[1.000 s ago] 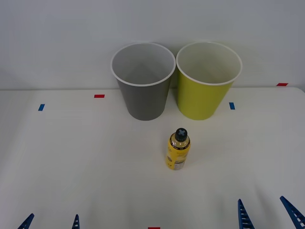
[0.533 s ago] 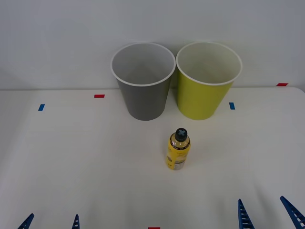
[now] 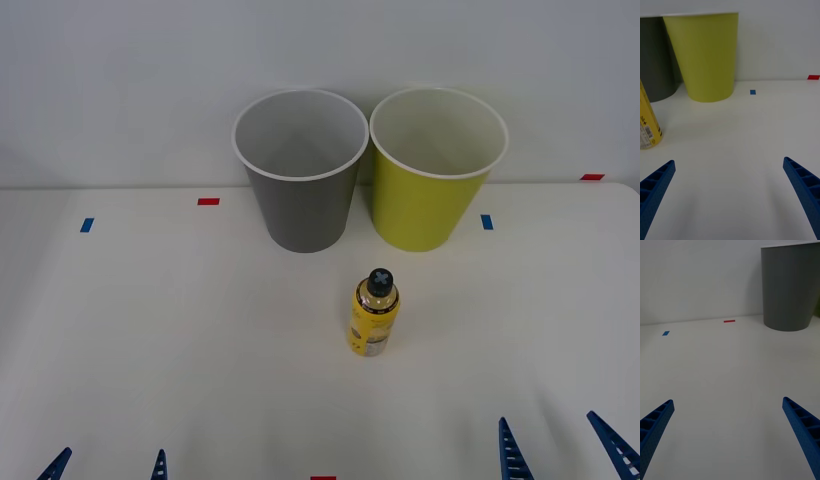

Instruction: Put cans in the gray bin and PET bottles in the light green bin.

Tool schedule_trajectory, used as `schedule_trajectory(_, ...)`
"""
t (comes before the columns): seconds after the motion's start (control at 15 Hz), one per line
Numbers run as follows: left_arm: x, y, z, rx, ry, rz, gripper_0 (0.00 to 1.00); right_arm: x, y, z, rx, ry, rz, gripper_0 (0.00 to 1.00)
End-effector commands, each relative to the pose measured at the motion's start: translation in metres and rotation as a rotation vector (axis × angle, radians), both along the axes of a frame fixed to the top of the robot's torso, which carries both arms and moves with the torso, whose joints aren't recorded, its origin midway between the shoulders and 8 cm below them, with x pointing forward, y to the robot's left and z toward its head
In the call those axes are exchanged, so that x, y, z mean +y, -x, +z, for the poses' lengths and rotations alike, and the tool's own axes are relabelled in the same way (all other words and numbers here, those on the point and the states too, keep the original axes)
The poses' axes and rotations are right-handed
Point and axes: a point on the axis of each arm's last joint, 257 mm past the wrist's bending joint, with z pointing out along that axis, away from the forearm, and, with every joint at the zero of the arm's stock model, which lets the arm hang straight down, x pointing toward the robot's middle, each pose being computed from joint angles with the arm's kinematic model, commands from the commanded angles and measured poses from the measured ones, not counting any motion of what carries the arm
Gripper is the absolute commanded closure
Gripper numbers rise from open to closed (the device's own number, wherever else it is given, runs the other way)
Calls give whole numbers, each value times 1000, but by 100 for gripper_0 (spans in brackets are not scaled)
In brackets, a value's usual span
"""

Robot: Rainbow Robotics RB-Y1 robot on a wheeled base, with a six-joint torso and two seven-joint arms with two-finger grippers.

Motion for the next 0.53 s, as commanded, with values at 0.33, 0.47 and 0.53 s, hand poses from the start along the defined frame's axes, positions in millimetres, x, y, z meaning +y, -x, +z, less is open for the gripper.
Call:
schedule_trajectory(0.33, 0, 0, 0, 0, 0, 0, 0, 22, 1, 16, -90, -13, 33, 0)
schedule_trajectory(0.47, 0, 0, 0, 0, 0, 0, 0, 40, 0, 15, -89, -46, 64, 0)
schedule_trajectory(0.53, 0, 0, 0, 0, 0, 0, 0, 49, -2, 17, -96, -58, 83, 0)
